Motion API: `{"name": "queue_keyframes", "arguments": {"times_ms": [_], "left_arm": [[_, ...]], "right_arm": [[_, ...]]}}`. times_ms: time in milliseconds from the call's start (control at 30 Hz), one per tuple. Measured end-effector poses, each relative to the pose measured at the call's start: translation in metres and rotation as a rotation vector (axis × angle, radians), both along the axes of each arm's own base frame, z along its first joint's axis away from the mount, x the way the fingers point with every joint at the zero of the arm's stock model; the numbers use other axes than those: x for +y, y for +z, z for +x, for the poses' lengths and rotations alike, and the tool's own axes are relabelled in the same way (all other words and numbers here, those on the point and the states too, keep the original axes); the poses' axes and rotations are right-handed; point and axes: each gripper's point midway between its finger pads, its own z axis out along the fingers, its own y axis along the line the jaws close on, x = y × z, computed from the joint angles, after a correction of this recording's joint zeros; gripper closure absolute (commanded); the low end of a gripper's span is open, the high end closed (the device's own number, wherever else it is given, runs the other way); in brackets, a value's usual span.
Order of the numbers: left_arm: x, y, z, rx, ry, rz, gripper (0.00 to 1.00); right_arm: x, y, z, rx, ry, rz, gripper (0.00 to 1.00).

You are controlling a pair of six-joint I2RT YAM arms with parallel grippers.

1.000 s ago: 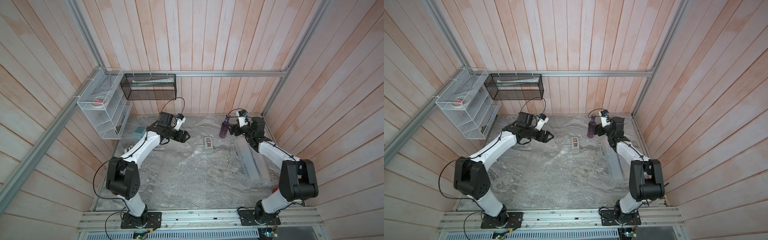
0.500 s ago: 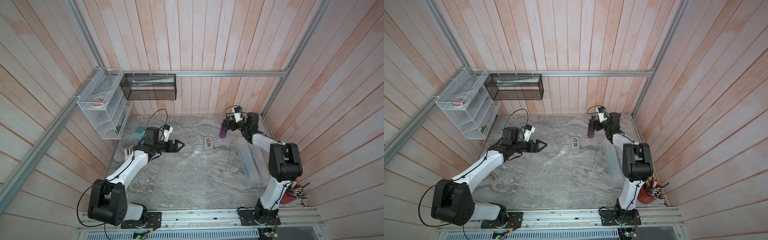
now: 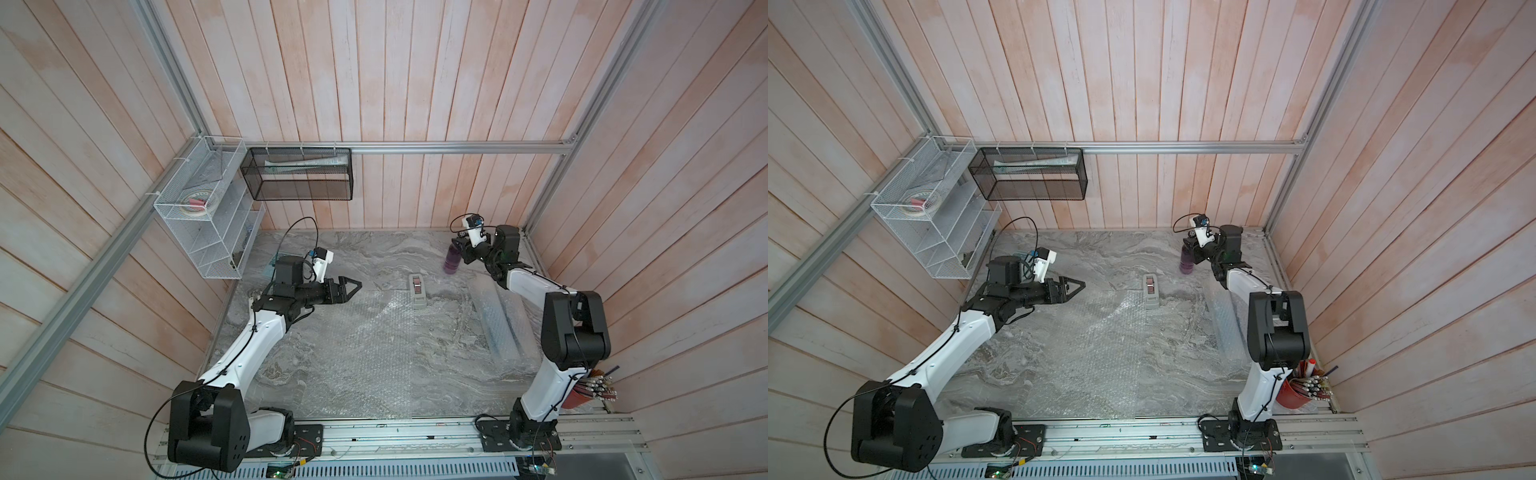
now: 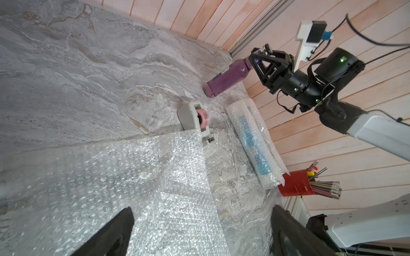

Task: Wrap wine bottles in bubble wrap
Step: Pick up the wine bottle from the center of the board, then place the wine bottle on the bubble wrap.

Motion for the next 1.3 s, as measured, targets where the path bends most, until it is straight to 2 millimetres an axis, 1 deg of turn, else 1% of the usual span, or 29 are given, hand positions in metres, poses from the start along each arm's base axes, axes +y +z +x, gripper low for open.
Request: {"name": "queue_keyframes", "arguments": {"times_ms": [67, 133, 233, 267, 333, 400, 467, 500, 567, 667, 733, 767, 967, 1100, 1300], "left_arm": [[0.007, 0.003, 0.001, -0.004, 0.013, -0.006, 0.02], [0.013, 0.002, 0.001, 0.004, 0.023, -0.007, 0.02], [0.020, -0.002, -0.001, 0.026, 0.034, -0.006, 0.02], [0.022, -0.003, -0.001, 0.034, 0.036, -0.006, 0.02], [0.027, -0.004, -0.002, 0.045, 0.044, -0.008, 0.02], [0.031, -0.005, -0.002, 0.052, 0.051, -0.008, 0.02], [0.034, -0.007, -0.003, 0.063, 0.056, -0.008, 0.02], [0.035, -0.008, -0.004, 0.067, 0.057, -0.008, 0.02], [0.037, -0.009, -0.005, 0.076, 0.058, -0.008, 0.02], [0.038, -0.010, -0.007, 0.086, 0.056, -0.011, 0.02], [0.039, -0.009, -0.007, 0.086, 0.058, -0.013, 0.02], [0.039, -0.009, -0.008, 0.087, 0.059, -0.013, 0.02], [0.039, -0.011, -0.009, 0.097, 0.060, -0.013, 0.02], [0.039, -0.012, -0.010, 0.105, 0.061, -0.012, 0.02], [0.043, -0.016, -0.011, 0.123, 0.072, -0.001, 0.02]], "right_arm": [[0.001, 0.020, -0.021, -0.026, 0.007, -0.012, 0.90], [0.007, 0.044, -0.045, -0.065, 0.028, -0.013, 0.90], [0.028, 0.078, -0.090, -0.122, 0.091, -0.001, 0.91], [0.038, 0.085, -0.105, -0.136, 0.120, 0.008, 0.91], [0.060, 0.092, -0.137, -0.146, 0.189, 0.032, 0.91], [0.085, 0.087, -0.169, -0.124, 0.274, 0.053, 0.92], [0.113, 0.071, -0.199, -0.066, 0.365, 0.064, 0.92], [0.124, 0.061, -0.211, -0.033, 0.403, 0.063, 0.91], [0.146, 0.033, -0.240, 0.047, 0.475, 0.059, 0.92], [0.162, -0.004, -0.273, 0.165, 0.531, 0.033, 0.92], [0.168, -0.018, -0.288, 0.214, 0.547, 0.011, 0.92], [0.172, -0.022, -0.294, 0.228, 0.553, 0.001, 0.91], [0.187, -0.023, -0.315, 0.232, 0.577, -0.017, 0.91], [0.198, -0.024, -0.320, 0.223, 0.584, -0.057, 0.91], [0.245, -0.030, -0.314, 0.209, 0.623, -0.188, 0.91]]}}
